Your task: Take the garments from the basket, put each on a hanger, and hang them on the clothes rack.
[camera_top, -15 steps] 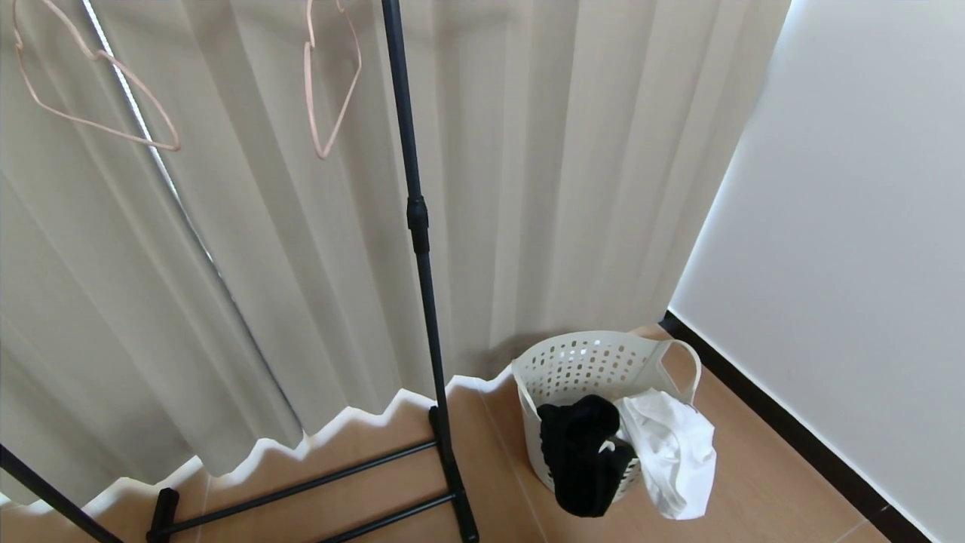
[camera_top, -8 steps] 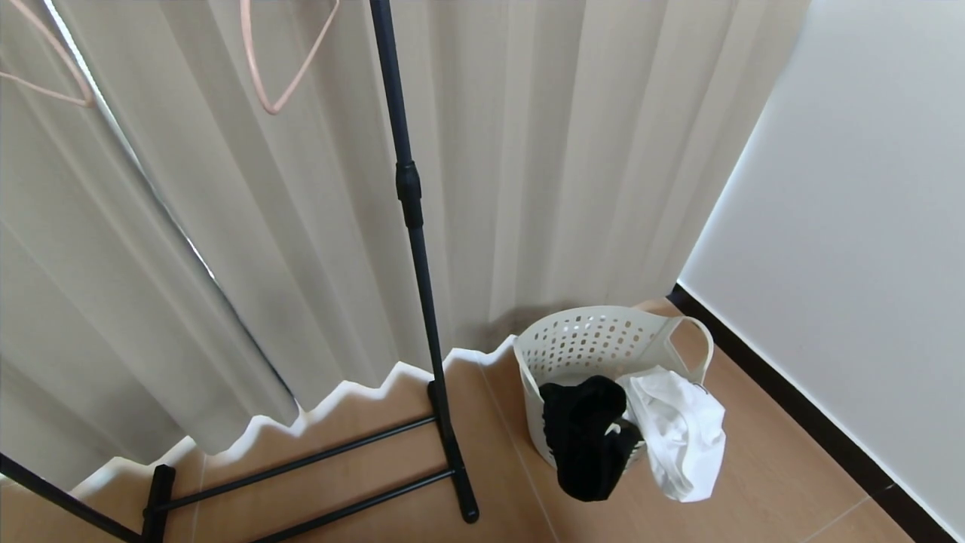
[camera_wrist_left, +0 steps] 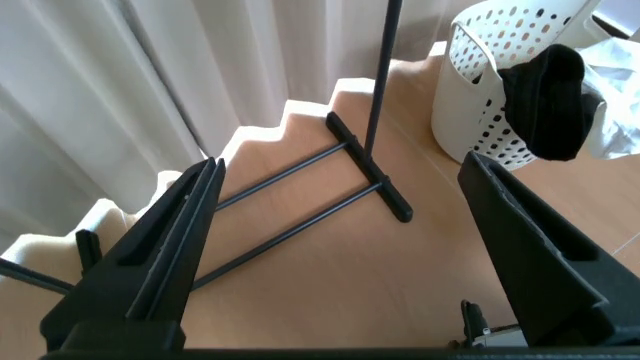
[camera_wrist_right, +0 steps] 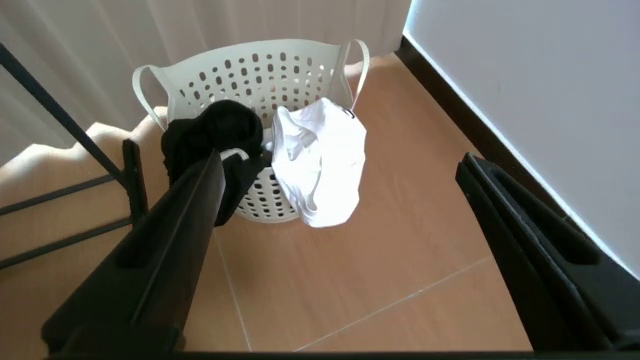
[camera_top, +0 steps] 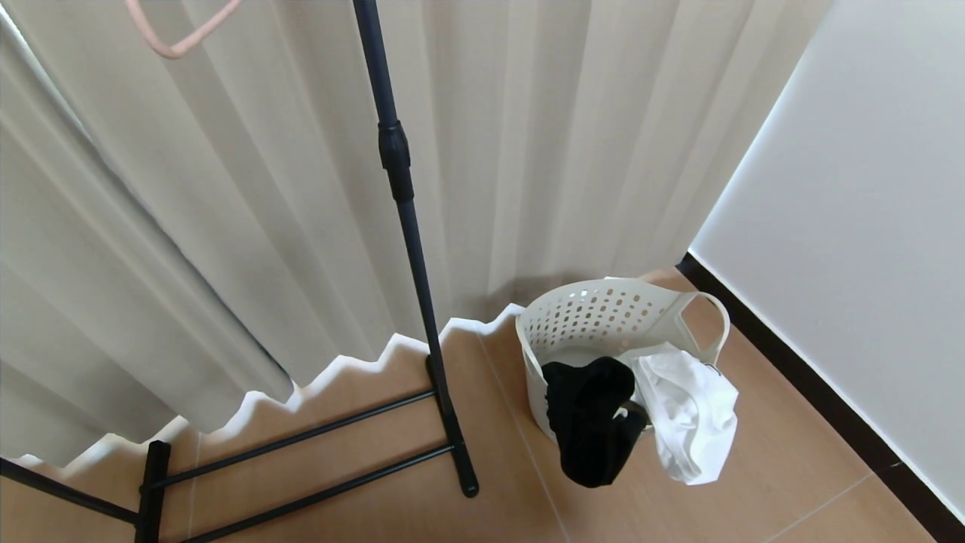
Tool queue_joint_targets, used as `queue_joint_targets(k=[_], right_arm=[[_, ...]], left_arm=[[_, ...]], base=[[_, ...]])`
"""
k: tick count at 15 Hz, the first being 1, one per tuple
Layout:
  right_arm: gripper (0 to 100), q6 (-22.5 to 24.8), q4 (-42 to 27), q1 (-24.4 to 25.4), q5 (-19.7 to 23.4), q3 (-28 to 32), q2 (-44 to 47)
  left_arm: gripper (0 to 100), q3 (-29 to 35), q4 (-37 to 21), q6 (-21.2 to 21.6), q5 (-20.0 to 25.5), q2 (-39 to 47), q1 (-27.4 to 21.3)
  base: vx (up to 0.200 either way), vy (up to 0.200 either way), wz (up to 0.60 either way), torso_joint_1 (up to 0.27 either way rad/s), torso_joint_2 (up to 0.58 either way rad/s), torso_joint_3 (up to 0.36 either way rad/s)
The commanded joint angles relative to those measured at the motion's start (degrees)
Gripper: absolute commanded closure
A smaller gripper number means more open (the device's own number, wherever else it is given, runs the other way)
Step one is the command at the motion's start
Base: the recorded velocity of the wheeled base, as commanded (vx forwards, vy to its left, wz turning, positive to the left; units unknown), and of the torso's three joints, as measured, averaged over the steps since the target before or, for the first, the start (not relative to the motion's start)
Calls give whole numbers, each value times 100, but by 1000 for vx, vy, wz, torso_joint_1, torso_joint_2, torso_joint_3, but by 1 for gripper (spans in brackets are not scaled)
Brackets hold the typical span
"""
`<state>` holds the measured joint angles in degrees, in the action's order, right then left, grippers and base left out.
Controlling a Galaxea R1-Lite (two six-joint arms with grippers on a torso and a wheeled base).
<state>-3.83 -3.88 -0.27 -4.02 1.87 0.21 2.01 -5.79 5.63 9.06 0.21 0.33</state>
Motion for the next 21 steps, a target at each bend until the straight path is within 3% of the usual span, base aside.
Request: queue_joint_targets(k=[1, 21], right_arm=[[0, 5, 1, 0, -2, -2, -3], [0, 22, -8, 0, 7, -2, -3]], left_arm=[[0, 1, -1, -1, 0, -3, 2], [0, 1, -1, -53, -71, -3, -7]], base=[[0, 0, 0, -2, 7, -188], [0, 0, 0, 2, 3, -198]])
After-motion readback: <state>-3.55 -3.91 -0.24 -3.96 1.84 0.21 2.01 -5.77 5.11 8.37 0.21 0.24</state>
